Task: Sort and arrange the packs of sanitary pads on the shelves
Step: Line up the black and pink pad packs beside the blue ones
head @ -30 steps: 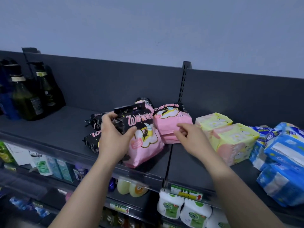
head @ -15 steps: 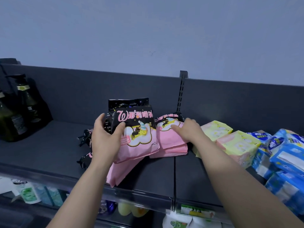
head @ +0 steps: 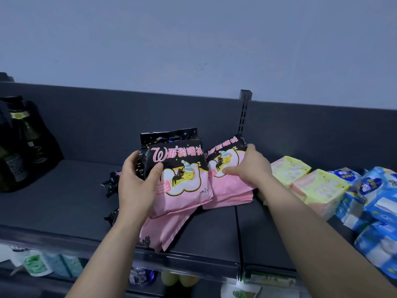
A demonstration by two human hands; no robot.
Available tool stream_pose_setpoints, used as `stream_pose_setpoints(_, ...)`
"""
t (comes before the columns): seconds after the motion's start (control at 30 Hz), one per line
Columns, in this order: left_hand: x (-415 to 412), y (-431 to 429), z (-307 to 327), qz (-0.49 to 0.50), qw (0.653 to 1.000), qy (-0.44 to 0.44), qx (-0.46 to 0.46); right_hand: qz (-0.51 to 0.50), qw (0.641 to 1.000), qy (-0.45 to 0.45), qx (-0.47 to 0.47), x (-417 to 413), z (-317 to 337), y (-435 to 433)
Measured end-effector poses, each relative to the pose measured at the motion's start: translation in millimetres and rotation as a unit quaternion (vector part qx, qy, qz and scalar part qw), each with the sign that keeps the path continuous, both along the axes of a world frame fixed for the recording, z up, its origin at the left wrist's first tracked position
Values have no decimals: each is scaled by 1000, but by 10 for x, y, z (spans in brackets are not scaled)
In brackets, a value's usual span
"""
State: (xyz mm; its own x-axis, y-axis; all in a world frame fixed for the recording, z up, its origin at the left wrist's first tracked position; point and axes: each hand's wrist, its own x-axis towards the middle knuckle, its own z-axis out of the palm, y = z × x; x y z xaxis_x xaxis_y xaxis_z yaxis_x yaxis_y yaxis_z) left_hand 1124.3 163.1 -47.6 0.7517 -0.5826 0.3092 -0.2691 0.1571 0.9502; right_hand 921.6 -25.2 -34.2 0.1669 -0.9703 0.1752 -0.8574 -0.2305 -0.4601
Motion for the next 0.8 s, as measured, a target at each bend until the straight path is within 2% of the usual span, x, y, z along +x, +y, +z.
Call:
stream_pose_setpoints(0.17, 13, 24, 4, -33, 999, 4, -14, -4, 994, -41, -105, -203, 15, 338)
stream_pose_setpoints(0.4, -319, -28, -24, -145, 987, 56, -48, -84, 982, -98, -137, -906, 31, 910)
stream_pose_setpoints(0.7, -1475, -151, -95, -314, 944, 94, -32, -241, 947, -78, -199, -2145, 87, 1691)
stream_pose_setpoints(0.8, -1993, -133, -68, -367, 926, 80, -31, -283, 932, -82, -212, -2624, 106, 1979)
